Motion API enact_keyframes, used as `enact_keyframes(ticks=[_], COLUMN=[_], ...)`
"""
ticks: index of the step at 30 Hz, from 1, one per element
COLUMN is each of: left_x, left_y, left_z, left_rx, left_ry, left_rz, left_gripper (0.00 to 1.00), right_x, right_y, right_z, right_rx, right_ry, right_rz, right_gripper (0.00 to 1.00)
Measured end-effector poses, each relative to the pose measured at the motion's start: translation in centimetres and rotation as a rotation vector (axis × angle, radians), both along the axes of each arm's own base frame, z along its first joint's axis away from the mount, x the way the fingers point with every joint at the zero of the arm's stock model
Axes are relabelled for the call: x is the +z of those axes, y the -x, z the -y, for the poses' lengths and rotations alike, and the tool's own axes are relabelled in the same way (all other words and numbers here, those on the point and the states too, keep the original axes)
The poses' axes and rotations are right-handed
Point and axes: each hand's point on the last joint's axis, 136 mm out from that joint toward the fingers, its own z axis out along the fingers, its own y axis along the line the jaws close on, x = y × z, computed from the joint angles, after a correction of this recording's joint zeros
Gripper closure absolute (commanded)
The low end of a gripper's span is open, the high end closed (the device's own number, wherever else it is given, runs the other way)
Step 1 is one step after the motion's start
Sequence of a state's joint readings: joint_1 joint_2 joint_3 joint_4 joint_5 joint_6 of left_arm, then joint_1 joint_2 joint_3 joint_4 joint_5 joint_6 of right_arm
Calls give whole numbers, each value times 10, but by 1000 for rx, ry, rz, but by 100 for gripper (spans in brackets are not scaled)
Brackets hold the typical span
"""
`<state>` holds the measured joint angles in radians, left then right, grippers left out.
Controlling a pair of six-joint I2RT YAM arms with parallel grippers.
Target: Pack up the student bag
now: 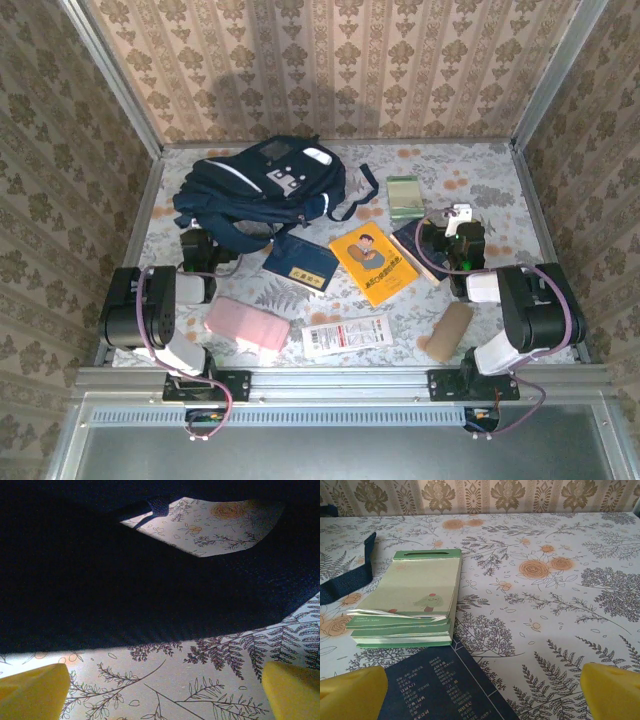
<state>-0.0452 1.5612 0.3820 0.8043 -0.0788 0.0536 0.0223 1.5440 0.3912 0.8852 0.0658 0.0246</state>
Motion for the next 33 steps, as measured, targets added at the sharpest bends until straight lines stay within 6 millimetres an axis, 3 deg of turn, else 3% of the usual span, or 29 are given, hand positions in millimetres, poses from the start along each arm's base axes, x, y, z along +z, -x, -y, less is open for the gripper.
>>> enact_keyframes(ticks=[33], left_x=[-1], left_y=[0], left_z=[0], left_rx=[-13], left_ry=[13], left_rz=[-5], left_gripper=[0], right_x=[0], right_y=[0], right_z=[0], right_rx=[0], right_ry=[0], right_rz=[0], right_gripper=[0])
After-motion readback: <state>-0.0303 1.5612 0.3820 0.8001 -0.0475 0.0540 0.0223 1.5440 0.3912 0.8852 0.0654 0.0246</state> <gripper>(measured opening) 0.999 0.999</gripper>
